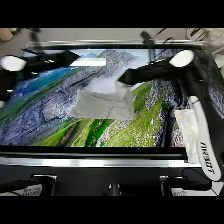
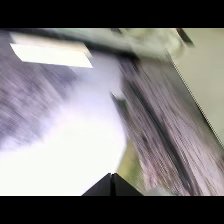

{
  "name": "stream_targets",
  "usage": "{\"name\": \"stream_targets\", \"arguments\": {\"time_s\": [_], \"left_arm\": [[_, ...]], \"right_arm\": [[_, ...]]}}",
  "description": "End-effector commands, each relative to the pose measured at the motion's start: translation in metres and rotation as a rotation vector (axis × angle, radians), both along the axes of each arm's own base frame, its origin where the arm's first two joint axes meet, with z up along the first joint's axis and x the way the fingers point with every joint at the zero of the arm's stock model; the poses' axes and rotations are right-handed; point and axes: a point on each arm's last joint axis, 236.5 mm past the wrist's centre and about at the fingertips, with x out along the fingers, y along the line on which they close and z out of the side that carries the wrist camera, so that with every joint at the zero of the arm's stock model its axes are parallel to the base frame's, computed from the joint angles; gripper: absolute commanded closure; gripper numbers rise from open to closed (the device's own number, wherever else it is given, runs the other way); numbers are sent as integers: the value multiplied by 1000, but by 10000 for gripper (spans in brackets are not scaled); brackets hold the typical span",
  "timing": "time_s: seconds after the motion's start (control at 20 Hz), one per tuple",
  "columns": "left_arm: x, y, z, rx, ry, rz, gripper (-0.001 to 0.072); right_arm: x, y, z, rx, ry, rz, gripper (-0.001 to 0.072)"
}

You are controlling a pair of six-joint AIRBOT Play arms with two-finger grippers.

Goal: Fold the shirts.

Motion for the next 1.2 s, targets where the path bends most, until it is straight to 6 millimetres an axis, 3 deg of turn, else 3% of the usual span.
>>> {"name": "stream_targets", "arguments": {"time_s": [0.0,0.15,0.25,0.3,0.35,0.45,0.55,0.65,0.85,0.9,0.95,1.0,1.15], "left_arm": [[-38,90,71,51,-111,157,683],[-69,102,92,78,-137,159,683],[-81,97,99,83,-150,146,683],[-85,94,101,85,-152,136,683],[-86,93,101,86,-152,132,683],[-87,92,100,91,-153,128,683],[-87,92,97,110,-154,118,683],[-86,95,91,137,-149,123,683],[-82,102,73,181,-117,139,683],[-82,102,69,179,-108,138,683],[-81,103,65,178,-99,139,683],[-80,103,60,176,-89,139,683],[-80,103,48,174,-62,137,683]], "right_arm": [[-1,96,-38,139,84,-2,697],[-9,149,-83,228,204,-13,697],[-11,167,-112,216,236,-38,668],[-11,172,-121,212,241,-52,447],[-9,175,-124,212,234,-62,116],[-3,164,-115,204,169,-36,82],[-1,131,-107,142,131,33,83],[-3,68,-115,-26,143,92,82],[-10,-129,-172,-578,326,15,82],[-12,-156,-183,-640,369,-14,83],[-14,-162,-193,-639,399,-19,85],[-16,-155,-202,-610,418,0,89],[-9,-114,-228,-527,386,64,112]]}}
